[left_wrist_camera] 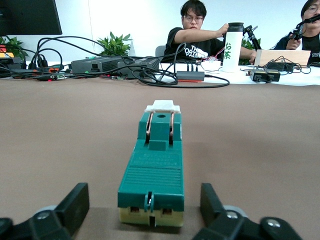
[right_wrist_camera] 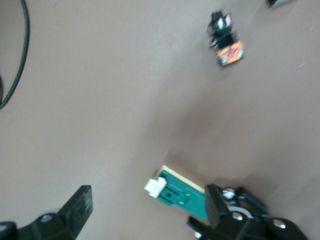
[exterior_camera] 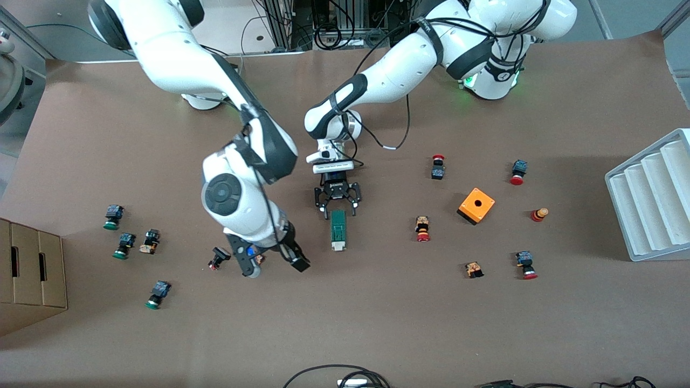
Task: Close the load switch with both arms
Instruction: 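Lift the left gripper while the right gripper releases and withdraws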
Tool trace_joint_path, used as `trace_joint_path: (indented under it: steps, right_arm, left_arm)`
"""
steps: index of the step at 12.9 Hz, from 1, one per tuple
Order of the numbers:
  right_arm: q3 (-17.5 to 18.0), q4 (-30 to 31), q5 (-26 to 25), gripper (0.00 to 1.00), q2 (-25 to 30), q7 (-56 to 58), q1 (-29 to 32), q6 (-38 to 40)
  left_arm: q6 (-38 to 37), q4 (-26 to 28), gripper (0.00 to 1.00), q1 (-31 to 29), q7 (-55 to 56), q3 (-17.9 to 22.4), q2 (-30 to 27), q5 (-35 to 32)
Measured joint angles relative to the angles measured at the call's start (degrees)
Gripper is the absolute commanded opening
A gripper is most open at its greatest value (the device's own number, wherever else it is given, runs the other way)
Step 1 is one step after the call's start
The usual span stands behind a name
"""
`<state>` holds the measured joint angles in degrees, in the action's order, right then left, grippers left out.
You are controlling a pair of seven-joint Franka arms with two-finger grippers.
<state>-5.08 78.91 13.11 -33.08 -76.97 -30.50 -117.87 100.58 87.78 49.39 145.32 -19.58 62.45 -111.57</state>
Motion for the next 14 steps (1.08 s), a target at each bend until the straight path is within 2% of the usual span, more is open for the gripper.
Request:
trace_joint_path:
  steps: [5,11,14]
  right_arm:
    - [-0.1,3.9,0.0,1.00,10.9,20.3,6.0,12.1]
    - [-0.4,7.7,-2.5,1.00,21.3,45.8,14.1,21.6]
    - [-3.2,9.3,-3.1,1.00,25.5,60.2,17.6,23.5]
  left_arm:
    - [1.8,-1.1,1.00,0.0,0.0,-0.2,-0.1,0.6]
    - [4.1,-1.9,1.00,0.1,-4.4,-0.7,-4.3,7.6]
    - [4.5,-1.9,1.00,0.1,-7.8,-1.1,-6.8,10.9]
